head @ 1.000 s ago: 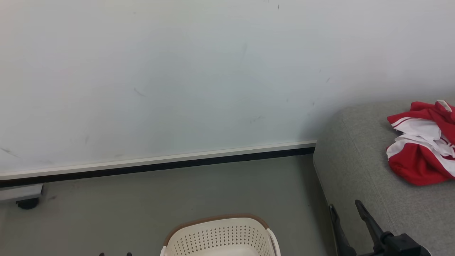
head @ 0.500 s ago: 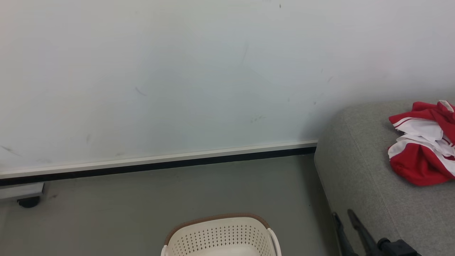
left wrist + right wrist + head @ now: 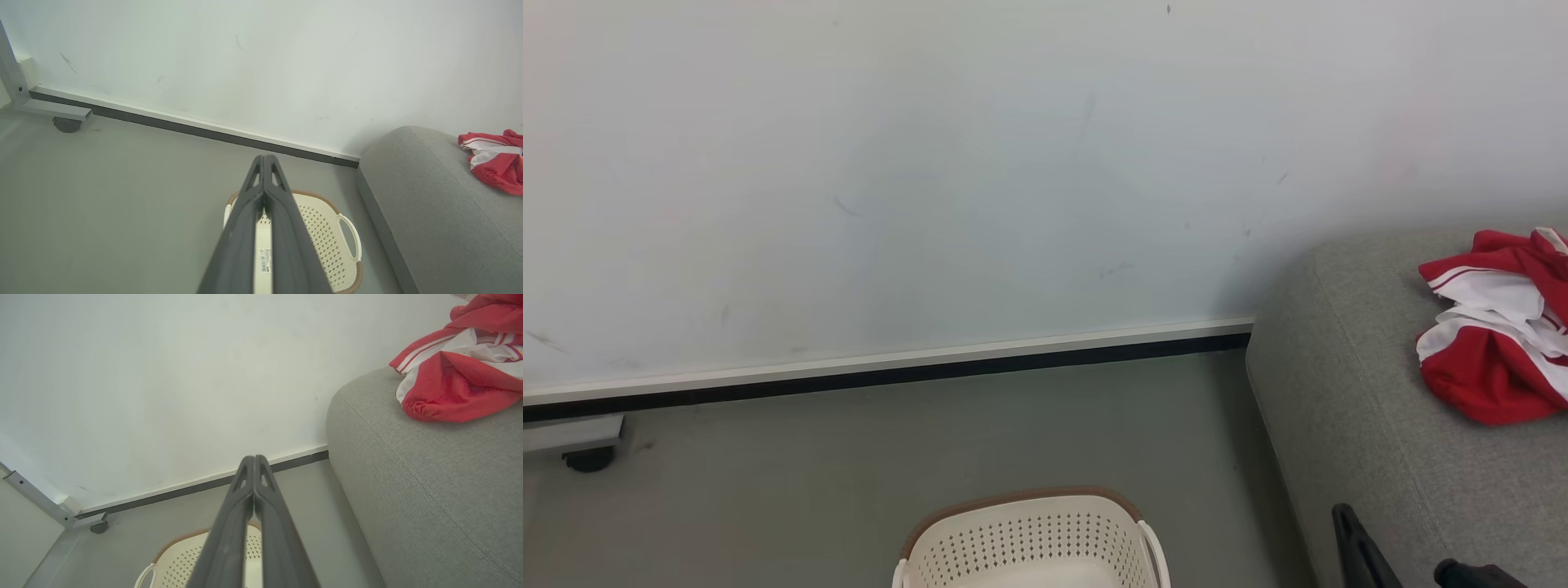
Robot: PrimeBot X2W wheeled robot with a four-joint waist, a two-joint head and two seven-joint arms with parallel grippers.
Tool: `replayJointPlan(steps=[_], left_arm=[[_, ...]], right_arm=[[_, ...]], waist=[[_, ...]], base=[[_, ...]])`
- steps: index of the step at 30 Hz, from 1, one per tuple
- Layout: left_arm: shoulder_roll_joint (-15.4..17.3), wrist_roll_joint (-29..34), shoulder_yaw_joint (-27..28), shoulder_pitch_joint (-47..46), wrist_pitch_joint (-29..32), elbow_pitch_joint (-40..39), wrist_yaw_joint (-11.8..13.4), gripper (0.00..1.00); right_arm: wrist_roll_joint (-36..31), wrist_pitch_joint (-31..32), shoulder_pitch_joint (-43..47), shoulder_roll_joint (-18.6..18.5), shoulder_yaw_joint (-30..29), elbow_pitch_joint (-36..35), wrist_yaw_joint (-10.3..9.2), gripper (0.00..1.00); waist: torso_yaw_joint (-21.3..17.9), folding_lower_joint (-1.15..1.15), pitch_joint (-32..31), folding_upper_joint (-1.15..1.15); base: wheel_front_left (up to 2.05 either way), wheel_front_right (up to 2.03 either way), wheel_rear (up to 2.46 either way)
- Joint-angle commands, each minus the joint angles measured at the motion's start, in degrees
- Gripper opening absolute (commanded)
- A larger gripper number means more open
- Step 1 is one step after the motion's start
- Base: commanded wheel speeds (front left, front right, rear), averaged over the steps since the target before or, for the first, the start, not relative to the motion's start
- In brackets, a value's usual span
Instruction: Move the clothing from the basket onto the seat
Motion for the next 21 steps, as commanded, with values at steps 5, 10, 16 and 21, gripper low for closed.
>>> replayJointPlan(steps=[5, 10, 16, 21], left_arm=[[-0.12, -6.58, 0.79, -2.60, 1.32, -0.04, -0.76, 0.00], [-0.40, -11.29, 1.12, -3.44, 2.38, 0.47, -1.17, 0.00], [-0.70, -16.64, 1.46, -4.41, 3.58, 1.03, -1.65, 0.00], [-0.95, -20.84, 1.74, -5.17, 4.53, 1.49, -2.08, 0.00]], right_arm=[[7.35, 1.26, -1.73, -0.05, -1.67, -0.87, 0.00, 0.00], [12.59, 2.26, -1.94, 0.02, -2.75, -0.87, 0.00, 0.00], [18.48, 3.39, -2.23, 0.12, -4.01, -0.87, 0.00, 0.00], [23.07, 4.31, -2.47, 0.21, -5.00, -0.88, 0.00, 0.00]], waist=[[0.04, 0.00, 0.24, 0.00], [0.08, 0.00, 0.45, 0.00], [0.13, 0.00, 0.71, 0.00], [0.17, 0.00, 0.92, 0.00]], base=[[0.00, 0.00, 0.00], [0.00, 0.00, 0.00], [0.00, 0.00, 0.00], [0.00, 0.00, 0.00]])
